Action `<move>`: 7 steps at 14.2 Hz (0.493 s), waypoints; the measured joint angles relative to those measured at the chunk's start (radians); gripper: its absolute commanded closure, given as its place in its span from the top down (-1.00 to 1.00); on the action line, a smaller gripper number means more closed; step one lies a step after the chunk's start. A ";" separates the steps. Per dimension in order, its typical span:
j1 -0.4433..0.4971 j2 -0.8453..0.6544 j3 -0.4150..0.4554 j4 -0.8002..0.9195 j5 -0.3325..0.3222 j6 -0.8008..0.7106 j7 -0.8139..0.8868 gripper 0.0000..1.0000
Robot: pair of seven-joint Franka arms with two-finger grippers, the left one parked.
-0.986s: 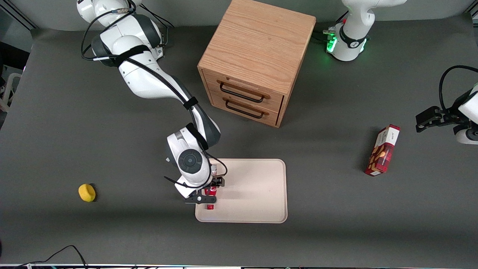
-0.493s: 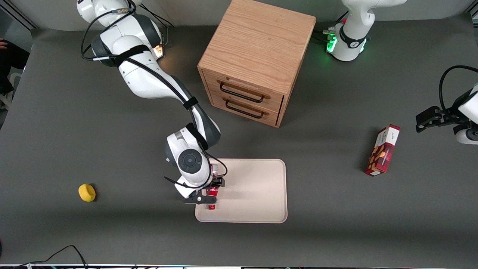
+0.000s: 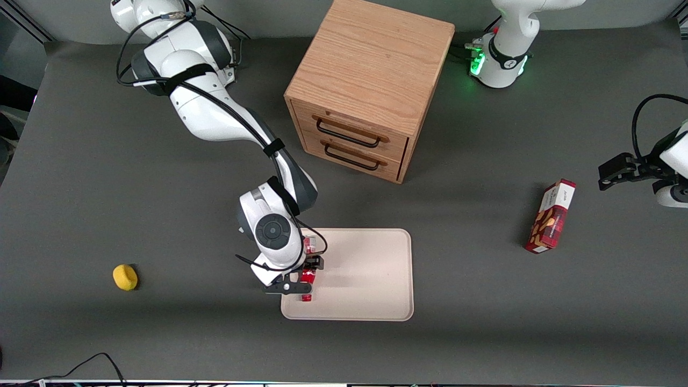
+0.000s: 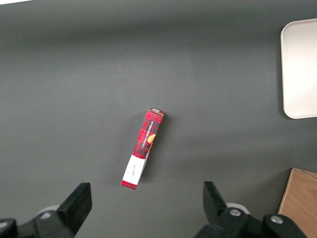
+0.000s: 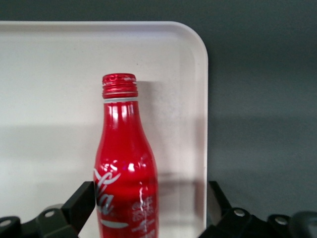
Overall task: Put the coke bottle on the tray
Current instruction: 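Lower the bottle onto the tray and lay it down, then open the right gripper to release the bottle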
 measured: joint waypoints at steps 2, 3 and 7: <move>0.000 -0.014 0.001 0.009 0.002 -0.039 0.000 1.00; 0.000 -0.027 0.001 0.011 0.003 -0.061 0.000 1.00; -0.003 -0.106 0.001 0.004 0.023 -0.223 0.000 1.00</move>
